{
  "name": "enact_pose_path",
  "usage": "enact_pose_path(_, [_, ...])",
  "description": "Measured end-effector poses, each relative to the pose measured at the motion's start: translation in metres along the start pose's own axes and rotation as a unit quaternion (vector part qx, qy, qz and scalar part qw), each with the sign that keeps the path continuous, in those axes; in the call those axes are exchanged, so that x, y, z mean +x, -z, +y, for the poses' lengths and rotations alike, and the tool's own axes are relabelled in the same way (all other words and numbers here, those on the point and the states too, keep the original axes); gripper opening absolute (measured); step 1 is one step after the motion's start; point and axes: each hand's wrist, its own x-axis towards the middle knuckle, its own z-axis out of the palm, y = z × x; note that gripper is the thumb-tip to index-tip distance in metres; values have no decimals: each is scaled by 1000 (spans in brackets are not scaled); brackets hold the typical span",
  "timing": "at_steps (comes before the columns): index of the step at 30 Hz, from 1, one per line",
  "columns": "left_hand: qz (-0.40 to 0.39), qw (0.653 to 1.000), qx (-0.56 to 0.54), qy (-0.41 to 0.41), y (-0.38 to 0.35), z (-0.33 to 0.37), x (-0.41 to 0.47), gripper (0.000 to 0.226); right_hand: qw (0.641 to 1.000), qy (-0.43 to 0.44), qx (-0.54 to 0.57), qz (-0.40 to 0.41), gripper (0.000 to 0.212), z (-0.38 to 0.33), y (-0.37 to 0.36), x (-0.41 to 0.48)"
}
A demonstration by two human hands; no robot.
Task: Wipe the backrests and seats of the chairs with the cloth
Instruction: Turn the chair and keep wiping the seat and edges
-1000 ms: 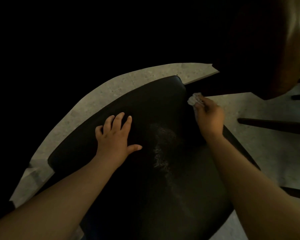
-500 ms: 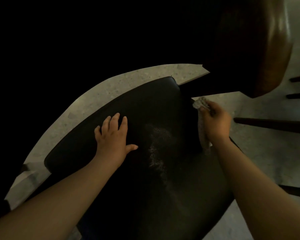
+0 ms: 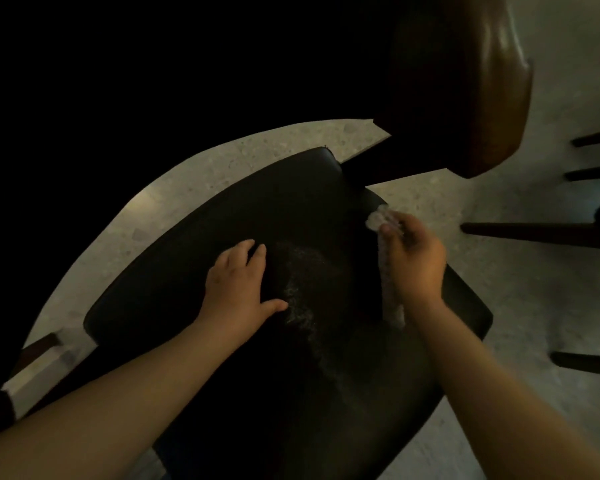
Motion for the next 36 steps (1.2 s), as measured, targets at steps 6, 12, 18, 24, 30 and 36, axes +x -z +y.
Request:
enact_pose_path(6, [-42,999,26,-7,-7,-3,-3,108,997,-48,-52,14,34,15,-10,8])
enact_pose_path(12, [-33,998,49,-23,-11,-5,-5,106,993,60,-66,-72,30,7,-20,-53])
enact_pose_path(18, [-20,998,59,-21,-20,-6,-3,105,995,27,-96,18,33,15,17,6])
enact_pose_path(24, [-19,997,68,-15,-21,-6,-1,106,996,-49,-68,27,31,17,-11,5])
enact_pose_path(30, [-15,997,69,-12,-21,-5,-1,106,993,71,-62,-78,29,20,-3,-52])
enact_pose_path(36, [-19,998,65,-14,-22,-5,-1,105,986,29,-162,16,32,45,39,12])
